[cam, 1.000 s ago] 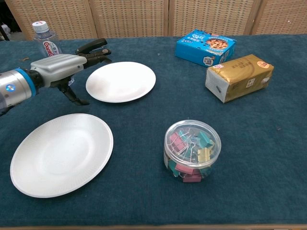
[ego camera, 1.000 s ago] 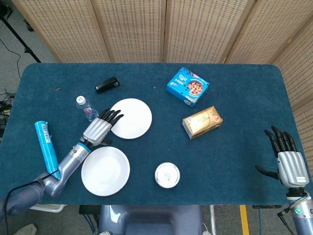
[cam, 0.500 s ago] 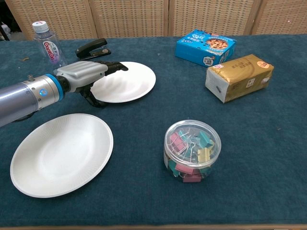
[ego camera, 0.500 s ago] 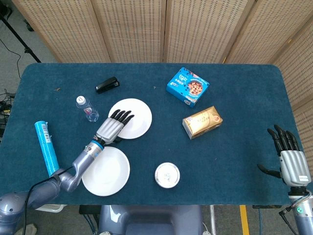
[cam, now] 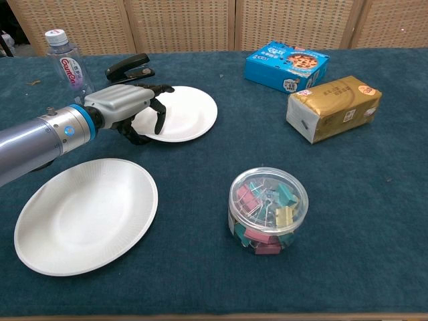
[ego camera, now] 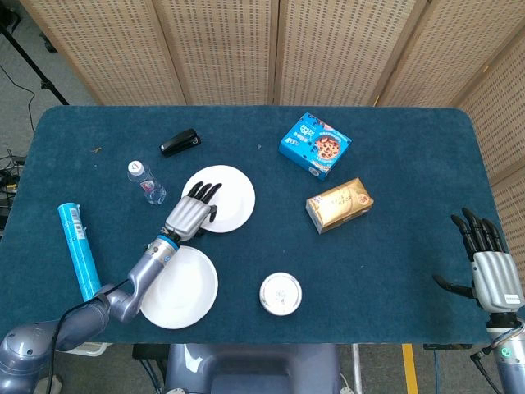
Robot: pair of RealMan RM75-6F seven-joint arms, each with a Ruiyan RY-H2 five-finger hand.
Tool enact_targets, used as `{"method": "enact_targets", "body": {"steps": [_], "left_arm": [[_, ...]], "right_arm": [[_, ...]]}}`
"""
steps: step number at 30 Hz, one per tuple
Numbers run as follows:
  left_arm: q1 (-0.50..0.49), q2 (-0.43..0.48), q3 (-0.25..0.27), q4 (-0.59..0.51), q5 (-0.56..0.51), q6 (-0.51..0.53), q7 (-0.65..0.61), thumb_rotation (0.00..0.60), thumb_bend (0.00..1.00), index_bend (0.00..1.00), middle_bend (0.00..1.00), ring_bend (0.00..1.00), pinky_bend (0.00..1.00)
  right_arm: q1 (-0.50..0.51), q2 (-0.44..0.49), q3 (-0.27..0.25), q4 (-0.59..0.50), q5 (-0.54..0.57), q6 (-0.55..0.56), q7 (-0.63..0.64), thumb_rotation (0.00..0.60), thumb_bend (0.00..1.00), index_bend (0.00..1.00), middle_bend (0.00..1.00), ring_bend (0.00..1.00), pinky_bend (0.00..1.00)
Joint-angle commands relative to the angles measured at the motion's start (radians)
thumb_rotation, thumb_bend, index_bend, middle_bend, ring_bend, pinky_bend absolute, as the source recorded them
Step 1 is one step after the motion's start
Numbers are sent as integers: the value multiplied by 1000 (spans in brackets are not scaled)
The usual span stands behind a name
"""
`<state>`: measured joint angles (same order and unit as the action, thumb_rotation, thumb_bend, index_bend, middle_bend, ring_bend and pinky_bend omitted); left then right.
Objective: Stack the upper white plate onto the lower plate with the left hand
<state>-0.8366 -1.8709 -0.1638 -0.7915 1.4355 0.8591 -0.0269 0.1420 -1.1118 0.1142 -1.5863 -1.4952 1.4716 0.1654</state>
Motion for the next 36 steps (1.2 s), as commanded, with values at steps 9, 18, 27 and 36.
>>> {"method": "enact_targets", "body": {"steps": [9, 18, 27, 36], "left_arm": [[20, 6, 4, -12, -3, 64, -40, 600, 597, 935, 0, 0, 0], [49, 82, 17, -138, 36, 163, -116, 600, 608, 950, 0, 0, 0], [117, 235, 77, -360, 123, 303, -130, 600, 619, 968, 0, 0, 0], [214, 374, 184, -500, 234, 447, -198, 600, 619, 969, 0, 0, 0]], "right_arm": [[-1, 1, -2, -4, -6, 3, 1, 600, 0, 0, 0, 0, 0], [-2, 1, -4, -7, -9, 4, -3, 600, 0, 0, 0, 0, 0], [-3, 1, -7, -15, -16, 8, -11, 600, 0, 0, 0, 0, 0], [-5, 3, -10, -22, -25, 15, -12, 600, 0, 0, 0, 0, 0]]}}
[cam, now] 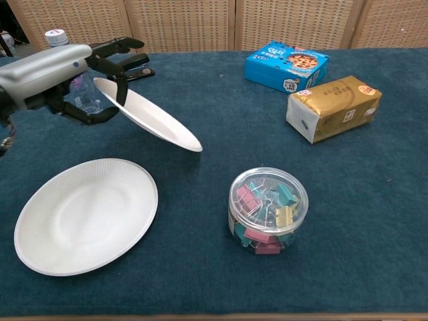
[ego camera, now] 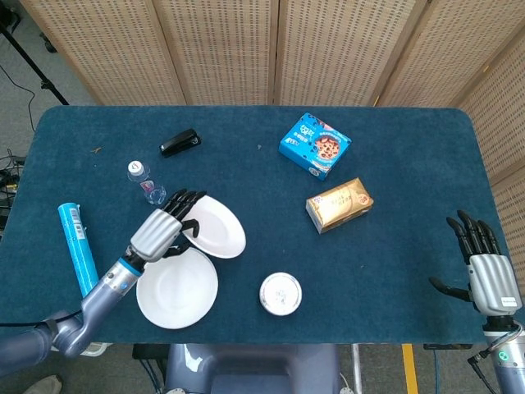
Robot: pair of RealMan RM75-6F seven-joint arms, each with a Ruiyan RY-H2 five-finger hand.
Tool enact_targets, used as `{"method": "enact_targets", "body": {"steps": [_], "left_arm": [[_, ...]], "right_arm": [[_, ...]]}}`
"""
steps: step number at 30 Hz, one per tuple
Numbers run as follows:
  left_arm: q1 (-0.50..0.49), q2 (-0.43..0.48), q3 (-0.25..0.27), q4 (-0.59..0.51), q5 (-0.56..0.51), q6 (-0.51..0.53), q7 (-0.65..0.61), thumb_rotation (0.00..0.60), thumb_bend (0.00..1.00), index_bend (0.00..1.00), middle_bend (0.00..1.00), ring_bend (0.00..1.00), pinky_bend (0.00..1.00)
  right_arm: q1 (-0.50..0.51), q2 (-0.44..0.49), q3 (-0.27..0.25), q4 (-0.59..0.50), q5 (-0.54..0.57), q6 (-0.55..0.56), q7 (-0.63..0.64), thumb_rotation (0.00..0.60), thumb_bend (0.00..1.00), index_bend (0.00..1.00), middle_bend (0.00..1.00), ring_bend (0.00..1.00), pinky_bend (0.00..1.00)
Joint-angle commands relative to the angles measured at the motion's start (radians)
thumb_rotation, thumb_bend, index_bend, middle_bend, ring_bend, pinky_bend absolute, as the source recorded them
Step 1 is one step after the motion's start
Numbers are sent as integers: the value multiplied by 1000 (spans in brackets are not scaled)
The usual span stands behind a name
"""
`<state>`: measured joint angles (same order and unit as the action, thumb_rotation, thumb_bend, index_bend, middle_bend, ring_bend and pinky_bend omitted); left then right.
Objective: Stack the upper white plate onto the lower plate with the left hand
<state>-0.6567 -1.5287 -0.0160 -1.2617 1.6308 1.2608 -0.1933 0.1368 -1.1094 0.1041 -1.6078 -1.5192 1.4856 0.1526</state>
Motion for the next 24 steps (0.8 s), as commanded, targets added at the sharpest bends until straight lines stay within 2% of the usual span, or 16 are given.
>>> {"method": "enact_targets", "body": {"steps": [1, 11, 19, 24], "left_arm": [[44, 41, 47, -35, 51, 62, -41, 600, 619, 970, 0, 0, 0], [137, 85, 111, -7, 163, 250, -100, 600, 616, 971, 0, 0, 0], [195, 99, 165, 33, 221, 323, -126, 600, 617, 971, 0, 0, 0], [231, 80, 181, 94, 228, 347, -129, 600, 614, 971, 0, 0, 0]], "right_arm": [[0, 1, -1, -2, -2, 1, 0, 600, 0, 0, 0, 0, 0], [-3, 4, -3, -11, -16, 13, 1, 600, 0, 0, 0, 0, 0], [-4, 8, -3, -13, -19, 17, 8, 600, 0, 0, 0, 0, 0], [-4, 10, -4, -14, -21, 17, 11, 600, 0, 0, 0, 0, 0]]}}
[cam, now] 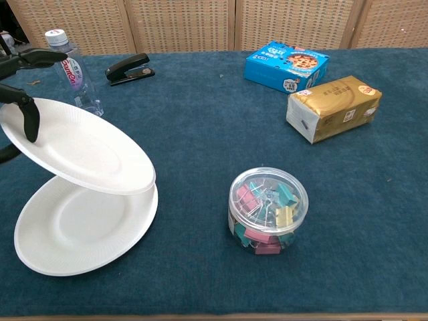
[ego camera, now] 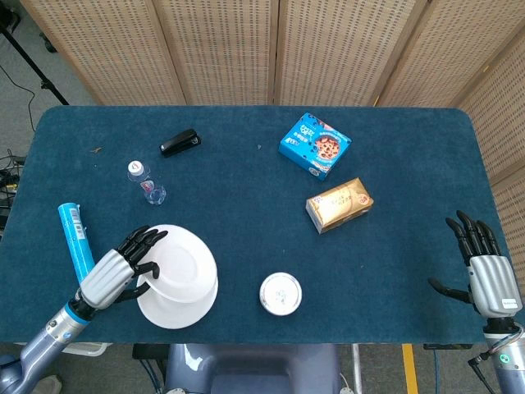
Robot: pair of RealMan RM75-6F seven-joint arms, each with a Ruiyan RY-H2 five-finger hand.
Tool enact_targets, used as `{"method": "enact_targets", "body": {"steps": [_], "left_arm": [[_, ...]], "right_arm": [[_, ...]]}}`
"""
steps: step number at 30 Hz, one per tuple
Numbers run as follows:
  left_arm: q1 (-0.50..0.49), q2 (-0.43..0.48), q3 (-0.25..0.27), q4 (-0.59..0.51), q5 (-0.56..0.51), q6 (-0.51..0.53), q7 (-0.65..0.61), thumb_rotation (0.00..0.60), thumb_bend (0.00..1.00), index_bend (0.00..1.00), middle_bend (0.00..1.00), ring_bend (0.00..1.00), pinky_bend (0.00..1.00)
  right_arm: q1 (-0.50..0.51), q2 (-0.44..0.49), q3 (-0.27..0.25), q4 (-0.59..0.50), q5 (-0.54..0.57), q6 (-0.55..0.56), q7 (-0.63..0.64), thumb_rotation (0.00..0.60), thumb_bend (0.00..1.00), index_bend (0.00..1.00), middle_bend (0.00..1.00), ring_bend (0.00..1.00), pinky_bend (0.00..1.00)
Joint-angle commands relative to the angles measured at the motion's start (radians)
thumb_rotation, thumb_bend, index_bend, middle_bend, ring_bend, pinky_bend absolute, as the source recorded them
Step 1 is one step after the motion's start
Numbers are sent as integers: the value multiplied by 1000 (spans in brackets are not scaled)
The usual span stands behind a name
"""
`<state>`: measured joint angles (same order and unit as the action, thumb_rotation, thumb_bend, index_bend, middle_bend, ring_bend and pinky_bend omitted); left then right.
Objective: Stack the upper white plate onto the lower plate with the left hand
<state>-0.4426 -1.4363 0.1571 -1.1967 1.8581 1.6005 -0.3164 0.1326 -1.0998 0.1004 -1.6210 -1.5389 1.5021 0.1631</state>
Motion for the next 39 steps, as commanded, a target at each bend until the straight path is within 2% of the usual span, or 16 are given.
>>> {"method": "enact_targets", "body": {"steps": [1, 7, 9, 11, 13, 15, 16, 20, 22, 24, 26, 31, 34, 39], "left_arm": [[22, -19, 10, 41, -3, 5, -15, 600, 613, 971, 0, 0, 0], [43, -45, 32, 106, -12, -23, -66, 600, 577, 969, 0, 0, 0], [48, -46, 41, 121, -8, -28, -77, 600, 564, 933, 0, 0, 0], [50, -30, 75, 133, 16, -37, -107, 600, 537, 840, 0, 0, 0], [48, -21, 90, 143, 32, -40, -127, 600, 511, 622, 0, 0, 0], [48, -11, 112, 162, 49, -49, -142, 600, 504, 448, 0, 0, 0], [48, -6, 121, 168, 55, -53, -147, 600, 500, 389, 0, 0, 0], [55, 16, 141, 179, 65, -63, -139, 600, 476, 280, 0, 0, 0], [57, 30, 149, 172, 61, -83, -127, 600, 446, 132, 0, 0, 0], [54, 49, 156, 152, 57, -105, -121, 600, 412, 25, 0, 0, 0], [52, 63, 159, 137, 53, -123, -111, 600, 348, 0, 0, 0, 0], [45, 96, 165, 81, 48, -147, -122, 600, 62, 0, 0, 0, 0], [41, 114, 173, 61, 54, -156, -125, 600, 8, 0, 0, 0, 0], [43, 137, 165, 36, 42, -169, -98, 600, 3, 0, 0, 0, 0]], "right_arm": [[0, 0, 0, -1, -2, 1, 1, 600, 0, 0, 0, 0, 0], [-1, 1, -3, -4, -7, 4, -1, 600, 0, 0, 0, 0, 0], [-2, 1, -2, -5, -7, 6, -1, 600, 0, 0, 0, 0, 0], [-2, 1, -4, -7, -8, 5, -4, 600, 0, 0, 0, 0, 0], [-2, 0, -4, -7, -8, 5, -5, 600, 0, 0, 0, 0, 0], [-2, 0, -4, -8, -9, 6, -5, 600, 0, 0, 0, 0, 0], [-2, 0, -4, -8, -9, 6, -4, 600, 0, 0, 0, 0, 0], [-3, 1, -5, -10, -9, 6, -7, 600, 0, 0, 0, 0, 0], [-2, 0, -5, -12, -10, 5, -10, 600, 0, 0, 0, 0, 0], [-3, 0, -6, -14, -12, 6, -13, 600, 0, 0, 0, 0, 0], [-3, 1, -7, -17, -13, 8, -14, 600, 0, 0, 0, 0, 0], [-6, 3, -7, -21, -12, 10, -15, 600, 0, 0, 0, 0, 0], [-7, 4, -8, -23, -12, 11, -17, 600, 0, 0, 0, 0, 0], [-8, 5, -9, -26, -13, 11, -20, 600, 0, 0, 0, 0, 0]]}}
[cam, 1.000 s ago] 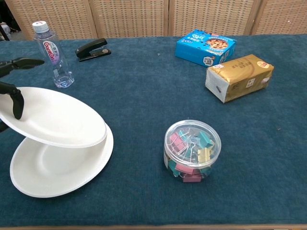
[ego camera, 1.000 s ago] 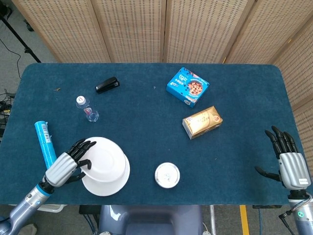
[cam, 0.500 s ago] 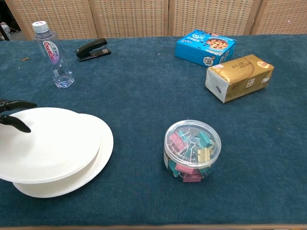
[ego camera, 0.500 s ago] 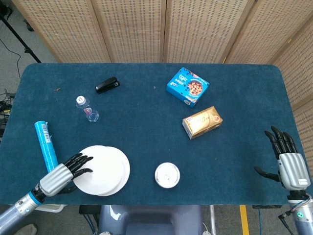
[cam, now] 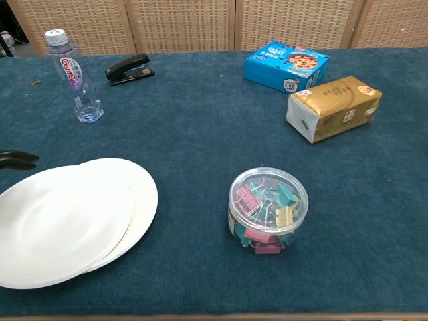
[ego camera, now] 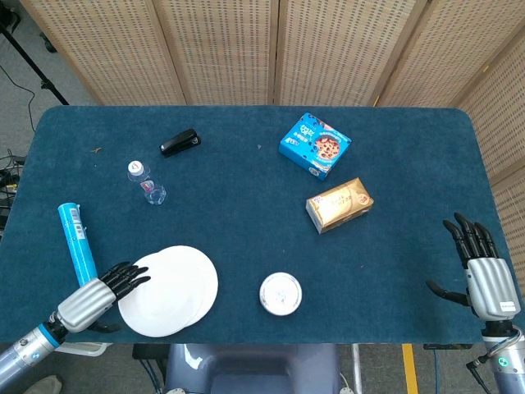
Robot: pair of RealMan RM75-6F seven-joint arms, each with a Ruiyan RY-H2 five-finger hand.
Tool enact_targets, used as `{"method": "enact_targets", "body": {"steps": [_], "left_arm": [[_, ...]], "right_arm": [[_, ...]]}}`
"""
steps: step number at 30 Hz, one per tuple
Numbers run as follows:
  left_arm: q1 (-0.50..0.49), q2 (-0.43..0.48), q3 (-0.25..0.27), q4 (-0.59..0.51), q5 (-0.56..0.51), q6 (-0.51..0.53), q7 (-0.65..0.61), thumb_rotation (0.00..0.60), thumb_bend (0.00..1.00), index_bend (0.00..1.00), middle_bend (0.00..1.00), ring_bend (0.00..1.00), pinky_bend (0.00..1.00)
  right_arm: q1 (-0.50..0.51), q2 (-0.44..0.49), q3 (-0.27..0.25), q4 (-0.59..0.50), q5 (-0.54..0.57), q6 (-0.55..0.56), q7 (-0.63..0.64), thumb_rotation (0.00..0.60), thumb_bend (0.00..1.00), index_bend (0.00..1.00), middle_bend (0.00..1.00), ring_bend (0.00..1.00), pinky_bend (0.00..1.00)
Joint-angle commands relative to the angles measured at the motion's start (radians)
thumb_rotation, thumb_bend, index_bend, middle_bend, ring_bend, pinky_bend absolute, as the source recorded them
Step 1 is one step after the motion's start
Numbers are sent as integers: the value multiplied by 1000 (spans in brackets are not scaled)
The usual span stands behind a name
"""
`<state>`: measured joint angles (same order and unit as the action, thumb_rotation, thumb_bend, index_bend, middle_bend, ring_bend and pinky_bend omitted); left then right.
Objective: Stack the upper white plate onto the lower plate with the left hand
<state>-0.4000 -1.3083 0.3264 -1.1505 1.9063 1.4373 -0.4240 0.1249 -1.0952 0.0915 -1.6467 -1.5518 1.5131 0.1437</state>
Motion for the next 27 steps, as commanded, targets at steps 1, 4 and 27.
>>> {"method": "enact_targets", "body": {"steps": [1, 4, 27], "left_arm": [[1, 12, -6, -14, -8, -7, 12, 600, 3, 0, 0, 0, 0], [3, 14, -7, -24, -2, -11, 29, 600, 3, 0, 0, 0, 0], [-45, -63, -44, -132, -7, -172, 169, 600, 3, 0, 0, 0, 0]], "right_arm": [[0, 0, 0, -1, -1, 1, -1, 600, 0, 0, 0, 0, 0], [-2, 1, -1, -4, -2, 2, -2, 600, 0, 0, 0, 0, 0], [-2, 3, 2, 0, 6, -2, 3, 600, 0, 0, 0, 0, 0]]}}
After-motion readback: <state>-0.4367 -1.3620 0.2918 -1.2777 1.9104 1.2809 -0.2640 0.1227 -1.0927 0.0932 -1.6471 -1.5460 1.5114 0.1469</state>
